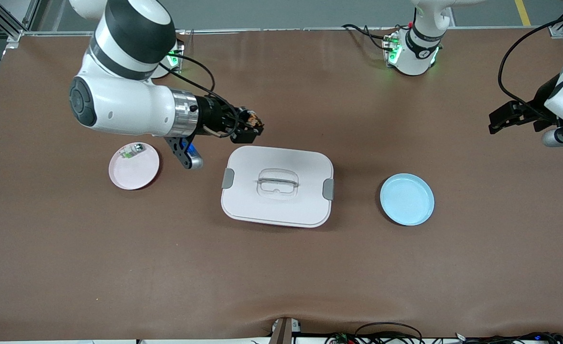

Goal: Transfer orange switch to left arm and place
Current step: 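Lift the switch with the right gripper and carry it over the white box, then grasp the switch with the left gripper from the right gripper, then carry the switch to the blue plate while the right gripper withdraws, then lower the switch onto the blue plate and open the left gripper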

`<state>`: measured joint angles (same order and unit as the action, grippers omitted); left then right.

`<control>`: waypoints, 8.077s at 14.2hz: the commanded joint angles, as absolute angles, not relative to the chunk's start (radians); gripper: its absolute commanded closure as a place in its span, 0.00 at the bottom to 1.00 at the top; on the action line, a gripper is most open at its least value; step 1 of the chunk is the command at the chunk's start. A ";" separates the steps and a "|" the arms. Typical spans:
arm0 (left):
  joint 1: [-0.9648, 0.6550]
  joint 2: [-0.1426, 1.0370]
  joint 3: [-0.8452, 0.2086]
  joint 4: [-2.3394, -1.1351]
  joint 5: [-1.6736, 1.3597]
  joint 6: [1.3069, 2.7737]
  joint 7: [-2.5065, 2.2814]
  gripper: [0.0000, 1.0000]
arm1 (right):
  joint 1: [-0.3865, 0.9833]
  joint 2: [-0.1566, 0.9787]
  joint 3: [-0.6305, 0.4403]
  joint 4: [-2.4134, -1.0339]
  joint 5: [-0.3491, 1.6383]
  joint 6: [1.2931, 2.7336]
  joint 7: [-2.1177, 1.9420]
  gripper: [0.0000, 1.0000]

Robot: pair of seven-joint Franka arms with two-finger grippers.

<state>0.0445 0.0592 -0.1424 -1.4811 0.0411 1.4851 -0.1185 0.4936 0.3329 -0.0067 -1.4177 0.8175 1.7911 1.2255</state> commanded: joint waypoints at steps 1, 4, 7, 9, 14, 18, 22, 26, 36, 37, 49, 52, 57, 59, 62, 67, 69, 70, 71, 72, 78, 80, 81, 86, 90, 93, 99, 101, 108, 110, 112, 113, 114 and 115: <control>0.046 0.051 -0.149 -1.474 0.023 1.470 -0.115 0.00 | 0.544 0.365 -0.017 -1.384 0.915 1.923 1.317 0.81; 0.045 0.052 -0.173 -1.474 0.021 1.470 -0.117 0.00 | 0.600 0.388 -0.017 -1.381 0.974 2.075 1.362 0.81; 0.048 0.052 -0.210 -1.474 0.018 1.468 -0.147 0.00 | 0.659 0.420 -0.017 -1.367 1.005 2.230 1.420 0.81; 0.048 0.054 -0.229 -1.477 -0.030 1.456 -0.178 0.00 | 0.673 0.463 -0.017 -1.323 1.005 2.246 1.446 0.81; 0.025 0.061 -0.233 -1.479 -0.306 1.471 -0.256 0.00 | 0.701 0.502 -0.018 -1.287 1.003 2.249 1.471 0.81; -0.009 0.055 -0.255 -1.566 -0.440 1.658 -0.274 0.00 | 0.699 0.502 -0.018 -1.289 0.997 2.246 1.466 0.81; -0.012 0.063 -0.337 -1.641 -0.592 1.876 -0.290 0.00 | 0.699 0.502 -0.020 -1.289 0.996 2.246 1.466 0.81; -0.009 0.060 -0.420 -1.666 -0.614 1.986 -0.311 0.11 | 0.701 0.500 -0.020 -1.289 0.996 2.246 1.468 0.81; -0.026 0.051 -0.534 -1.802 -0.600 2.290 -0.308 0.39 | 0.701 0.502 -0.020 -1.289 0.996 2.246 1.467 0.81; -0.037 0.052 -0.534 -1.813 -0.600 2.315 -0.310 0.44 | 0.701 0.502 -0.020 -1.289 0.996 2.246 1.465 0.81; -0.054 0.055 -0.532 -1.838 -0.540 2.341 -0.365 1.00 | 0.698 0.502 -0.020 -1.289 0.997 2.243 1.468 0.33; -0.051 0.057 -0.534 -1.841 -0.526 2.336 -0.365 1.00 | 0.692 0.500 -0.020 -1.289 0.994 2.238 1.468 0.00; -0.043 0.061 -0.532 -1.844 -0.465 2.321 -0.364 1.00 | 0.684 0.491 -0.021 -1.289 0.991 2.235 1.466 0.00; -0.041 0.061 -0.531 -1.844 -0.427 2.290 -0.362 1.00 | 0.675 0.471 -0.028 -1.299 0.986 2.174 1.466 0.00; -0.020 0.071 -0.529 -1.841 -0.303 2.212 -0.353 1.00 | 0.611 0.421 -0.028 -1.314 0.910 1.990 1.454 0.00; 0.008 0.083 -0.526 -1.844 -0.069 2.080 -0.266 1.00 | 0.513 0.220 -0.028 -1.524 0.802 1.829 1.266 0.00; 0.035 0.084 -0.526 -1.845 -0.066 2.048 -0.165 1.00 | 0.480 0.114 -0.029 -1.671 0.781 1.829 1.130 0.00; 0.061 0.089 -0.526 -1.850 -0.055 2.025 -0.093 1.00 | 0.462 0.071 -0.029 -1.730 0.761 1.827 1.059 0.00; 0.086 0.095 -0.526 -1.853 -0.028 2.004 -0.002 1.00 | 0.447 0.036 -0.028 -1.776 0.732 1.819 0.999 0.00; 0.112 0.101 -0.526 -1.855 -0.009 1.988 0.085 1.00 | 0.427 0.005 -0.029 -1.807 0.715 1.815 0.968 0.00; 0.153 0.205 -0.523 -1.862 0.188 1.980 0.385 1.00 | 0.223 -0.101 -0.028 -1.838 0.405 1.576 0.509 0.00; 0.189 0.257 -0.523 -1.862 0.231 1.999 0.507 1.00 | 0.141 -0.115 -0.028 -1.836 0.338 1.536 0.325 0.00; 0.190 0.277 -0.523 -1.861 0.251 2.006 0.568 1.00 | 0.118 -0.120 -0.028 -1.836 0.300 1.525 0.264 0.00; 0.225 0.396 -0.523 -1.865 0.365 2.118 0.787 1.00 | 0.006 -0.120 -0.028 -1.807 0.151 1.517 0.013 0.00; 0.265 0.498 -0.523 -1.882 0.420 2.228 0.856 1.00 | -0.006 -0.103 -0.028 -1.729 0.049 1.526 -0.006 0.00; 0.304 0.540 -0.523 -1.945 0.469 2.371 0.859 1.00 | -0.018 -0.084 -0.028 -1.697 0.023 1.532 -0.006 0.00; 0.302 0.563 -0.523 -1.993 0.499 2.418 0.842 1.00 | -0.035 -0.043 -0.028 -1.618 0.000 1.540 -0.006 0.00; 0.302 0.564 -0.523 -1.999 0.499 2.418 0.824 1.00 | -0.035 -0.043 -0.028 -1.602 -0.003 1.542 -0.006 0.00; 0.302 0.592 -0.522 -1.999 0.594 2.430 0.764 0.01 | -0.034 -0.043 -0.026 -1.566 -0.015 1.531 -0.005 0.00; 0.304 0.578 -0.525 -1.990 0.592 2.422 0.741 0.00 | -0.034 -0.043 -0.026 -1.566 -0.015 1.534 -0.006 0.00; 0.304 0.548 -0.526 -1.976 0.581 2.407 0.723 0.00 | -0.044 -0.044 -0.026 -1.565 -0.015 1.532 -0.009 0.00; 0.304 0.531 -0.531 -1.967 0.572 2.378 0.721 0.00 | -0.044 -0.044 -0.026 -1.565 -0.017 1.528 -0.038 0.00; 0.302 0.511 -0.534 -1.948 0.546 2.346 0.721 0.00 | -0.055 -0.046 -0.028 -1.565 -0.017 1.526 -0.090 0.00; 0.299 0.491 -0.540 -1.928 0.510 2.311 0.721 0.00 | -0.076 -0.046 -0.026 -1.565 -0.014 1.526 -0.128 0.00</control>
